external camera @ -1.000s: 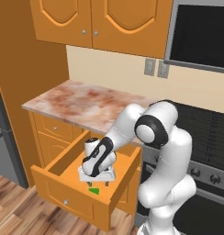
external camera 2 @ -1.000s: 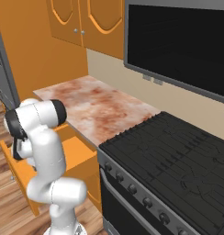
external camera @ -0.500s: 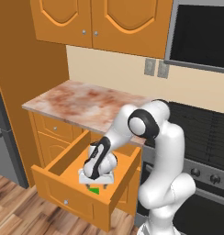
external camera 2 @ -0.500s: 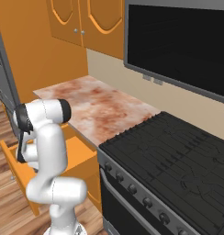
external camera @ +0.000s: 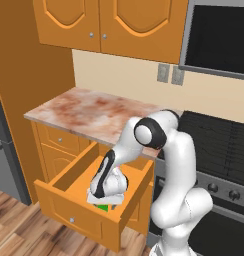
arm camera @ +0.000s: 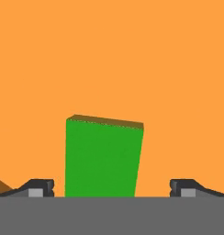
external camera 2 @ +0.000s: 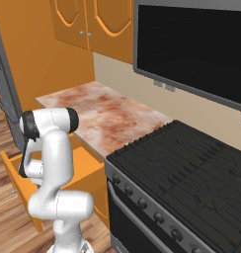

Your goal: Restock the sink supplies by placing the sponge and soap dispenser on the counter and next to the sink. Make sure the soap dispenser is upright.

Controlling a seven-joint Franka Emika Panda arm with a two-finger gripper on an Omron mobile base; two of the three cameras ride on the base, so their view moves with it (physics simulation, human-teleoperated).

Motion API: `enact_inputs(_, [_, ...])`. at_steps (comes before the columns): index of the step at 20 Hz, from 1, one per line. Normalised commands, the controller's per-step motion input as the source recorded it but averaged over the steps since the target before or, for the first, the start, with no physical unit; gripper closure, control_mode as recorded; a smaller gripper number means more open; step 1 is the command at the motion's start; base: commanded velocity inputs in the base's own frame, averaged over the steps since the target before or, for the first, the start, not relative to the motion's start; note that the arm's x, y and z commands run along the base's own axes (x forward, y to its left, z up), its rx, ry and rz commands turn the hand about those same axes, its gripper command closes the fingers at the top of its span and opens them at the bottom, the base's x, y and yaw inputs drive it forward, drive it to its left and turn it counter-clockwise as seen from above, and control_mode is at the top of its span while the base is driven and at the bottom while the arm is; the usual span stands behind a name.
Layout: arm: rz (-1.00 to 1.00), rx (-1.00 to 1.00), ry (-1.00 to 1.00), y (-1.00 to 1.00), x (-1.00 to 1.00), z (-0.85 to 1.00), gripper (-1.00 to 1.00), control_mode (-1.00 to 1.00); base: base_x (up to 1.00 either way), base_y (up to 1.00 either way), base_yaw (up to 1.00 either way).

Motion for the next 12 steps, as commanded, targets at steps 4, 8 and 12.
enact_inputs(4, [0.04,0.05,-0.01,0.00,0.00,-0.27,-1.00,-1.00,0.00,0.00,0.00])
enact_inputs(8, [0.02,0.02,0.00,0.00,0.00,-0.26,-1.00,-1.00,0.00,0.00,0.00])
enact_inputs(12, [0.00,0.00,-0.02,0.09,0.00,-0.08,-1.00,-1.00,0.00,0.00,0.00])
